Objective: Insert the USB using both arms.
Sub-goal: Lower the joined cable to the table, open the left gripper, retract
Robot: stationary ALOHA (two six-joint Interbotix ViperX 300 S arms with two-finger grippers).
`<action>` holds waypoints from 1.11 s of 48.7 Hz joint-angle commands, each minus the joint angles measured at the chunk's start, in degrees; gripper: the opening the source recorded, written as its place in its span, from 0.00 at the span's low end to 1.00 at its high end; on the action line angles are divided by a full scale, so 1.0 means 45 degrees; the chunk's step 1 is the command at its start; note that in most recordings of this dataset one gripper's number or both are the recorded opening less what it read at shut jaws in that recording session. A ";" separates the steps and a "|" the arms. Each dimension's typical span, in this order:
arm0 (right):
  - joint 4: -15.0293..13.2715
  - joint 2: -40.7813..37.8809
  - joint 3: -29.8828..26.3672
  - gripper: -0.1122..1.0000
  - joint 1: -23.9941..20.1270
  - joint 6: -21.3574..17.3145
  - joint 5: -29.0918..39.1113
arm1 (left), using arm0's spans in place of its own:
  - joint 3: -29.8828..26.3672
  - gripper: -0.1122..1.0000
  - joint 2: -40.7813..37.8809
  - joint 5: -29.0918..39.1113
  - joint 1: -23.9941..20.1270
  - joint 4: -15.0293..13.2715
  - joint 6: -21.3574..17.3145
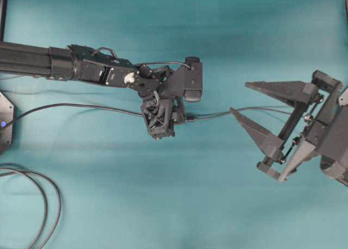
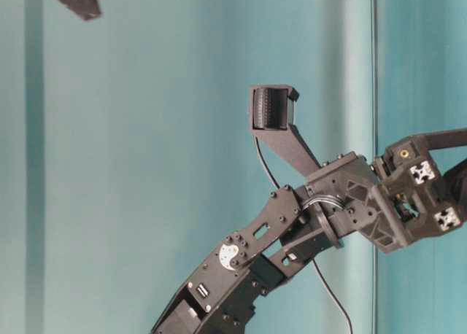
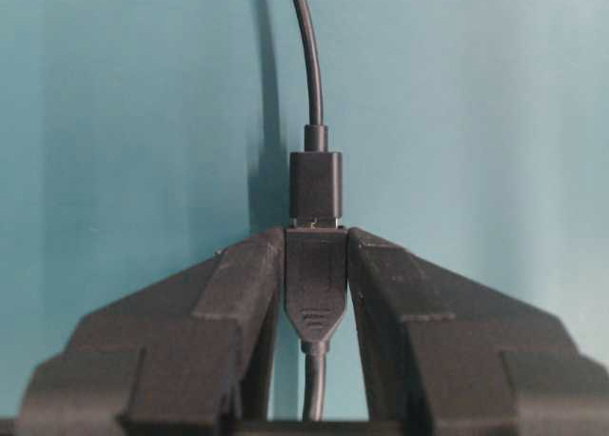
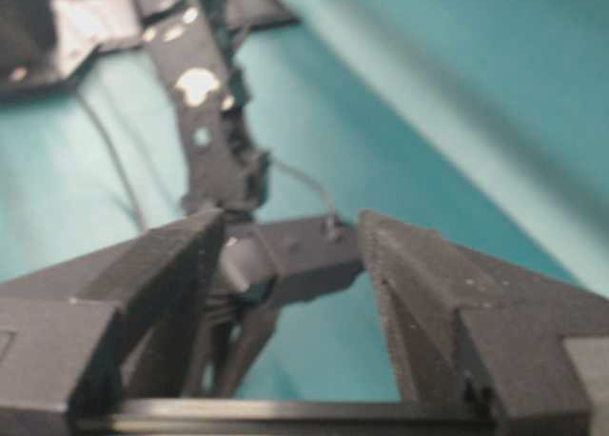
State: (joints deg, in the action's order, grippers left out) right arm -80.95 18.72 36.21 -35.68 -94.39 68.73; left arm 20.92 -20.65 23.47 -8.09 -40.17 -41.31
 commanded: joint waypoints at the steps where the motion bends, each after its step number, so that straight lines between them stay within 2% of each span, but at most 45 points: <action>1: 0.0039 0.0195 -0.0098 0.70 0.0117 -0.0137 -0.0137 | -0.0098 0.34 0.0410 -0.0293 0.0078 0.0059 0.0156; 11: 0.0137 0.0195 0.0039 0.70 0.0137 -0.0137 -0.0137 | -0.0098 0.34 0.0391 -0.0742 0.0312 0.0059 0.0156; 31: 0.0273 0.0215 0.0117 0.70 0.0137 -0.0098 -0.0156 | -0.0156 0.35 0.0371 -0.0684 0.0605 0.0059 0.0137; 33: 0.0293 0.0215 0.0117 0.70 0.0137 -0.0078 -0.0137 | -0.0215 0.39 0.0391 -0.0703 0.0645 0.0059 0.0156; 38: 0.0273 0.0293 0.0176 0.70 0.0137 -0.0078 -0.0137 | -0.0313 0.67 0.0527 -0.0762 0.0684 0.0059 0.0156; 42: 0.0273 0.0469 0.0293 0.70 0.0137 -0.0078 -0.0137 | -0.0352 0.86 0.0781 -0.0801 0.0703 0.0059 0.0137; 48: 0.0332 0.0684 0.0469 0.70 0.0137 -0.0078 -0.0156 | -0.0078 0.84 0.1523 -0.0879 0.0684 0.0059 0.0137; 54: 0.0625 0.0840 0.0703 0.70 0.0137 -0.0059 -0.0156 | 0.0781 0.85 0.2617 -0.0937 0.0703 0.0059 0.0156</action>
State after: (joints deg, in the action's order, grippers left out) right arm -78.75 21.36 39.46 -35.16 -94.48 68.12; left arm 22.68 -13.97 19.69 -5.27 -40.08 -41.22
